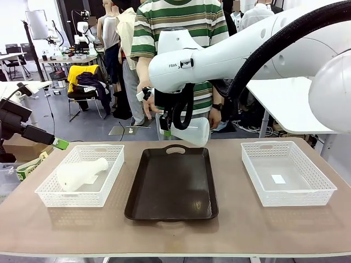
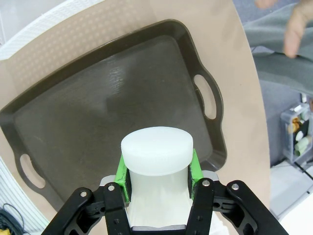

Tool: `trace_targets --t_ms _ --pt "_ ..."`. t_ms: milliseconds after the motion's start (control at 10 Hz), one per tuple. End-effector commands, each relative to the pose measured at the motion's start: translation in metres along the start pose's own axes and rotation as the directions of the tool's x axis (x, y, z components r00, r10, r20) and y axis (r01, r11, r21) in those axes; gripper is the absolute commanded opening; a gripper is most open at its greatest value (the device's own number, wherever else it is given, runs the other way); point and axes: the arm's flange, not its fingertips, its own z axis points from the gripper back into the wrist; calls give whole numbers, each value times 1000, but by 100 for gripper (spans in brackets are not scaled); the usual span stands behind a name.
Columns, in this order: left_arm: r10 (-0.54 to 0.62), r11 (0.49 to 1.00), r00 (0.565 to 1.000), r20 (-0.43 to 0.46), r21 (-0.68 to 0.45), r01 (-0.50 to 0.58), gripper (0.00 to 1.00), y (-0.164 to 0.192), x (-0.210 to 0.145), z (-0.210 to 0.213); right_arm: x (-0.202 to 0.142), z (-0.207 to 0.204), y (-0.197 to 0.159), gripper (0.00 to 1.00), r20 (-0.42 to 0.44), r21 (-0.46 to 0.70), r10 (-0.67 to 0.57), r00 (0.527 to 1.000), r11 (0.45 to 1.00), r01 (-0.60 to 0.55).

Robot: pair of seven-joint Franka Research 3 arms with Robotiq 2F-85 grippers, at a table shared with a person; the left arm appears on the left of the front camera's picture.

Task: Prepare the laboratory tools.
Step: Place the picked Big flask upright in the Handle tray as instructed by the person.

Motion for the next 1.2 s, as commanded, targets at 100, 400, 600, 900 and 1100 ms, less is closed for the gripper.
trace_targets --t_ms 100,400,600,900,1100 --pt "-17 1000 1000 15 -18 17 100 4 -1 0 1 2 1 0 8 -6 3 1000 1000 -3" --pt "-17 1000 1000 15 -18 17 100 4 -1 0 1 2 1 0 8 -6 3 1000 1000 -3" --pt "-17 1000 1000 15 -18 17 100 4 -1 0 1 2 1 0 8 -6 3 1000 1000 -3" --pt "-17 1000 1000 15 -18 17 100 4 -1 0 1 2 1 0 8 -6 3 1000 1000 -3" --pt "-17 1000 1000 15 -18 17 100 4 -1 0 1 2 1 0 8 -6 3 1000 1000 -3"
